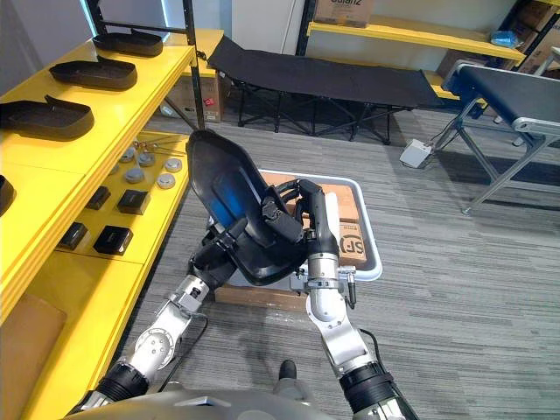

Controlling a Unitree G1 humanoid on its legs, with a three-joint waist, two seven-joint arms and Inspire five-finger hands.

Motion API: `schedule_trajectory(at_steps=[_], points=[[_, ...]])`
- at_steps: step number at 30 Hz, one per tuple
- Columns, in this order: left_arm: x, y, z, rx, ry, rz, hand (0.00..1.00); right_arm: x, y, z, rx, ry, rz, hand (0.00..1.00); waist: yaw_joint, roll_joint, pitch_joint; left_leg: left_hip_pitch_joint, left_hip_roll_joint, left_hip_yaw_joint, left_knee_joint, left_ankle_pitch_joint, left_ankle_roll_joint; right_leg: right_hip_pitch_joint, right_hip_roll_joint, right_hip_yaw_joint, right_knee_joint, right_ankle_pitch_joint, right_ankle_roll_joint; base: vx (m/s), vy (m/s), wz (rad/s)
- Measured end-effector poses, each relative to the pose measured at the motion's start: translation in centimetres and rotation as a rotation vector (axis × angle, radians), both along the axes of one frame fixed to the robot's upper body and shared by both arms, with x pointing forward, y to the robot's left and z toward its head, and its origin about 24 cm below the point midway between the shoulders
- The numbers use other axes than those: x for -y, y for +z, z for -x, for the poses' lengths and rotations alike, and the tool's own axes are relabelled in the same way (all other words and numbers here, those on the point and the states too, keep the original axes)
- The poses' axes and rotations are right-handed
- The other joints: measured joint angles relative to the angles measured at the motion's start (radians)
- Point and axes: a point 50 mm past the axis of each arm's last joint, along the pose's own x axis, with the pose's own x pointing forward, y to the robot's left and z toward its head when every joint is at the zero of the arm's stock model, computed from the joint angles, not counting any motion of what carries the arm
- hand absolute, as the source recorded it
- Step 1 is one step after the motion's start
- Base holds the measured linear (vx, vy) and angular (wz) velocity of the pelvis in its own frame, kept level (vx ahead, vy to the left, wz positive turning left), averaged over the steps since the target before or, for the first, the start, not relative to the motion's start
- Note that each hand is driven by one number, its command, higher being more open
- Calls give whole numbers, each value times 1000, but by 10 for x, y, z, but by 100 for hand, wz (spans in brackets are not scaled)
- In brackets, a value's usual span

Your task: Walk over and take three plastic housings, then place them on the shelf

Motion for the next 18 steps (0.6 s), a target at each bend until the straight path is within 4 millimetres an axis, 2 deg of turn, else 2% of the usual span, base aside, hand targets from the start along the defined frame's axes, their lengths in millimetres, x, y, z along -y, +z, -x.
schedule_trajectory(at_steps=[4, 9, 17, 18], points=[[-2, -2, -3, -56, 62, -35, 0, -11, 0, 2, 0, 48, -11, 0, -7, -1, 0, 0, 0, 0, 0, 0, 0, -1, 0, 1, 0, 0, 0, 0, 0, 0], [-6, -4, -4, -84, 119, -65, 0, -22, 1, 4, -5, 90, -26, 0, 3, -4, -2, 0, -1, -4, 0, 0, 1, 3, -1, -2, 0, 0, 0, 0, 0, 2], [0, 0, -4, -132, 162, -125, 0, -18, -5, 1, -91, 68, -119, 0, -4, -4, -2, 1, -2, -2, -2, -1, 1, 2, -1, -2, 0, -5, -7, 0, 0, 0], [1, -1, -4, -142, 167, -129, 0, -17, -7, 1, -100, 64, -120, 100, -3, -4, -3, 2, -2, 4, -2, -1, 0, -2, -1, 0, 0, -6, -8, 0, 0, -6]])
